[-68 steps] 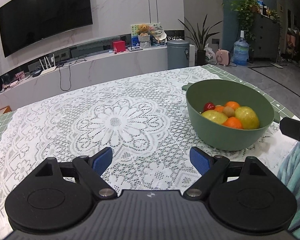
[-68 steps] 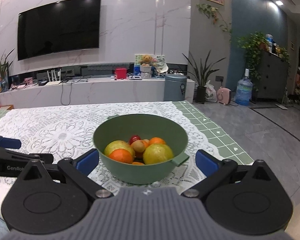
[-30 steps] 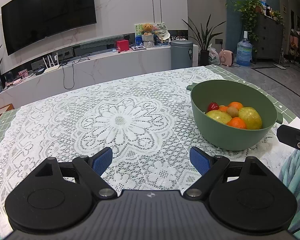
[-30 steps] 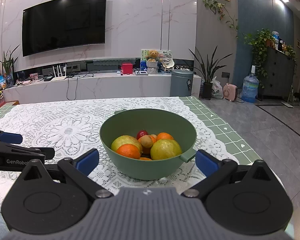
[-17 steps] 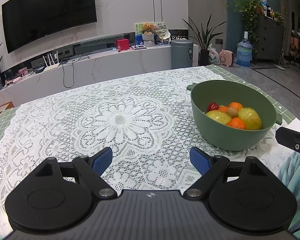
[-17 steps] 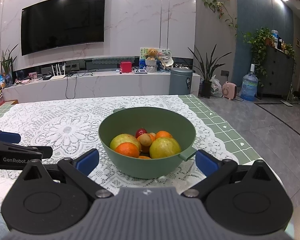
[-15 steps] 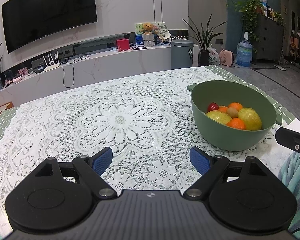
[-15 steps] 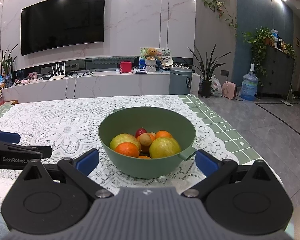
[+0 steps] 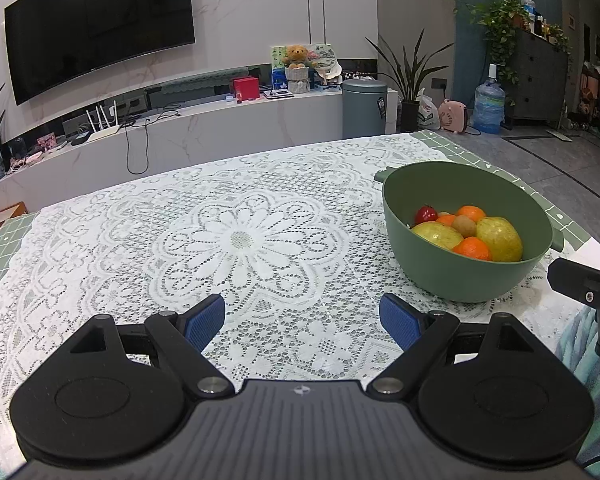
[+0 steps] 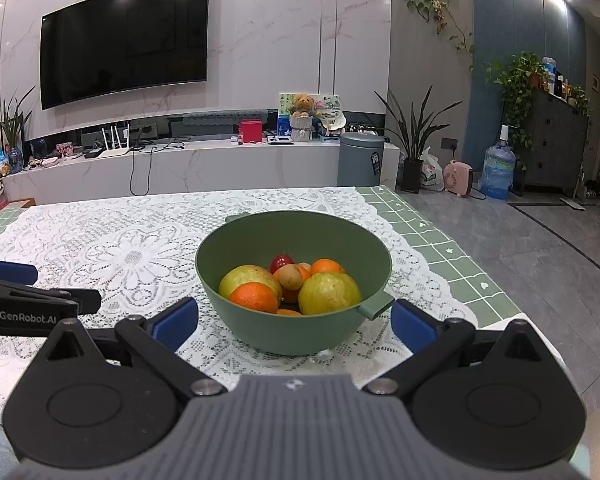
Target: Organize fruits
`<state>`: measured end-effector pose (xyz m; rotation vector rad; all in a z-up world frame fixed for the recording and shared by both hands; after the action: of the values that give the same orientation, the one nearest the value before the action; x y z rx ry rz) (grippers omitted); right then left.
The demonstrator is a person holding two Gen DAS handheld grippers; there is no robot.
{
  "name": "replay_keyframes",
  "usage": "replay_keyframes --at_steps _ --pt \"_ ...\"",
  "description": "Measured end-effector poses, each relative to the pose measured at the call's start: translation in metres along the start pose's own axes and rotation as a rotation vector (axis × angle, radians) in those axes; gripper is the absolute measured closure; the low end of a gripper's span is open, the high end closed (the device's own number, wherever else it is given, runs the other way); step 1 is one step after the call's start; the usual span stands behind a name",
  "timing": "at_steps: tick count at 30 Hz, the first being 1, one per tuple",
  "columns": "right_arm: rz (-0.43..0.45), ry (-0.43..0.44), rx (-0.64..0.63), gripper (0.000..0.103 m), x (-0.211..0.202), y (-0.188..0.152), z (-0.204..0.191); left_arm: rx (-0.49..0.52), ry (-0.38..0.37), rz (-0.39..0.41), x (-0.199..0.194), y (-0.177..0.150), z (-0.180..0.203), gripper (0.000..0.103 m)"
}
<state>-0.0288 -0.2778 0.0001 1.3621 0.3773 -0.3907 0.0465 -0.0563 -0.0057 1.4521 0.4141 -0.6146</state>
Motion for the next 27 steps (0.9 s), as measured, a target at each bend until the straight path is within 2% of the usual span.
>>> replay_keyframes --at_steps 27 --pt "-0.008 0.004 0.008 0.004 0.0031 -0.0029 0.0001 -0.007 -0.015 -0.007 -0.0024 -0.0007 0.0012 0.001"
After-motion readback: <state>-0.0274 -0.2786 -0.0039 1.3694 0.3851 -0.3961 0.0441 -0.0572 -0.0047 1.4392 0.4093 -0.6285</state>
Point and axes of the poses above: each gripper's, at about its wrist camera, not at the fingertips, and x roughly the way its jaws point, z to its right, y to its top, the point moved 3 cm from there along x, roughly the way its jaws point, and after that the axes turned 11 degrees about -x, right-handed, at the moved point
